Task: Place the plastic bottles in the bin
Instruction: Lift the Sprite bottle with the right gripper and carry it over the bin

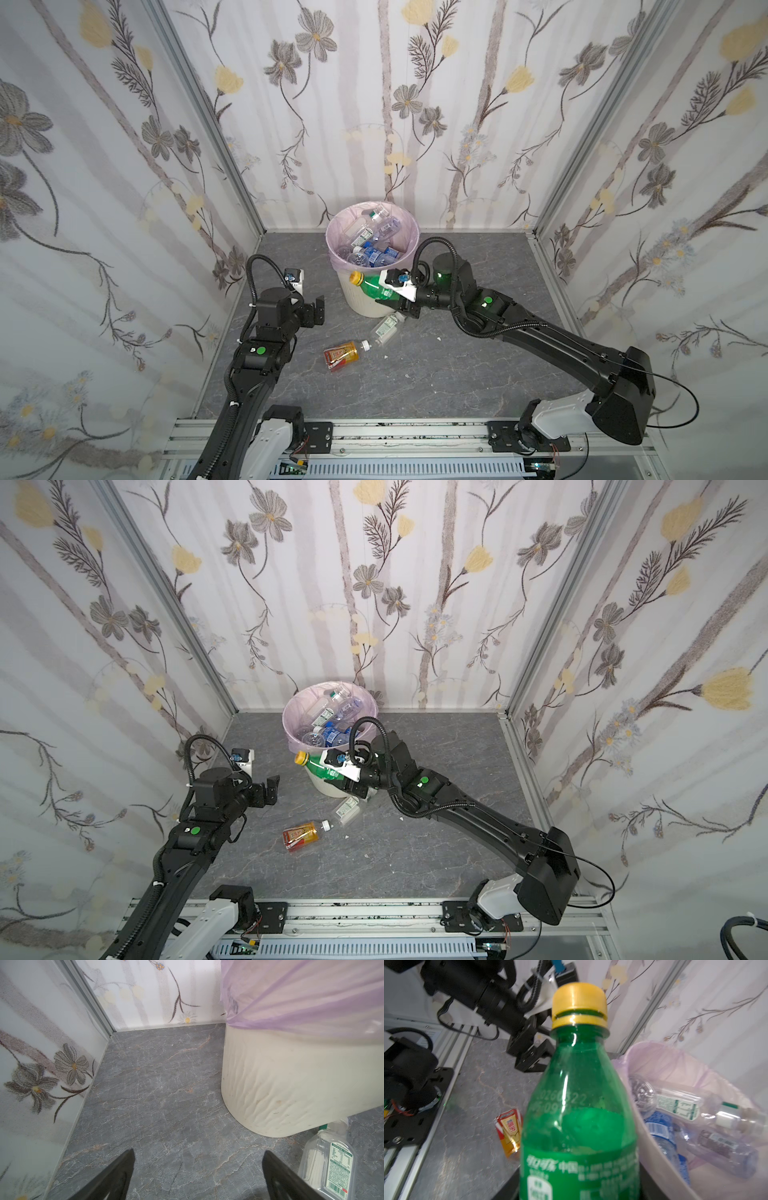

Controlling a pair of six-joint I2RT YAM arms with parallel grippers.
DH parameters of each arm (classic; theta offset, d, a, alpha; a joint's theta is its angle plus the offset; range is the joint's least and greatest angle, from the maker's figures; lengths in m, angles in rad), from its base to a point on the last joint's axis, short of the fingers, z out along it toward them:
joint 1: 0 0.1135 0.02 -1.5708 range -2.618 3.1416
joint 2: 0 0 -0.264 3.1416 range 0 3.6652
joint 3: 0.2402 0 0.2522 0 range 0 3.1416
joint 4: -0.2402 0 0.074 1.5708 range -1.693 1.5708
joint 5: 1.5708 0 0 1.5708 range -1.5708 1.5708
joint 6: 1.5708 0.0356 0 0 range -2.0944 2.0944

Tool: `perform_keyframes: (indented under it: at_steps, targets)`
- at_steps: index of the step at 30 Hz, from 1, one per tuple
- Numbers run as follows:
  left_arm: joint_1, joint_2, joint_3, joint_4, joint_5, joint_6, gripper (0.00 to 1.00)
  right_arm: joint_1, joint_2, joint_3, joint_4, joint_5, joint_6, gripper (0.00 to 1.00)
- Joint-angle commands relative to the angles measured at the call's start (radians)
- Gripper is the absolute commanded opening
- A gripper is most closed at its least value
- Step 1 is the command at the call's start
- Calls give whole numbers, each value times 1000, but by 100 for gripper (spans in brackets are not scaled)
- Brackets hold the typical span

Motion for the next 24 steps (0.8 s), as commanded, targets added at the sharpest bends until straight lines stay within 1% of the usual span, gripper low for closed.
perform_keyframes:
  at_steps: [1, 4, 8, 10, 14, 18, 24]
  targets:
    - [1, -4, 5, 8, 16, 15, 97, -7, 41, 65, 167, 98, 49, 49]
    - [2, -4, 7, 10, 22, 19, 97, -23, 96, 142, 159, 176, 50, 49]
    - [1, -6, 9, 9, 30, 17, 97, -32, 153, 236, 135, 252, 35, 49]
    - [2, -8, 9, 9, 33, 16, 97, -69, 187, 278, 124, 299, 19, 49]
    - [2, -13, 11, 8, 39, 12, 97, -97, 263, 361, 93, 360, -13, 50]
    - [2, -24, 7, 8, 38, 12, 97, -108, 324, 407, 73, 408, -15, 50]
    - [0, -36, 9, 6, 43, 14, 97, -113, 364, 411, 73, 466, -16, 52]
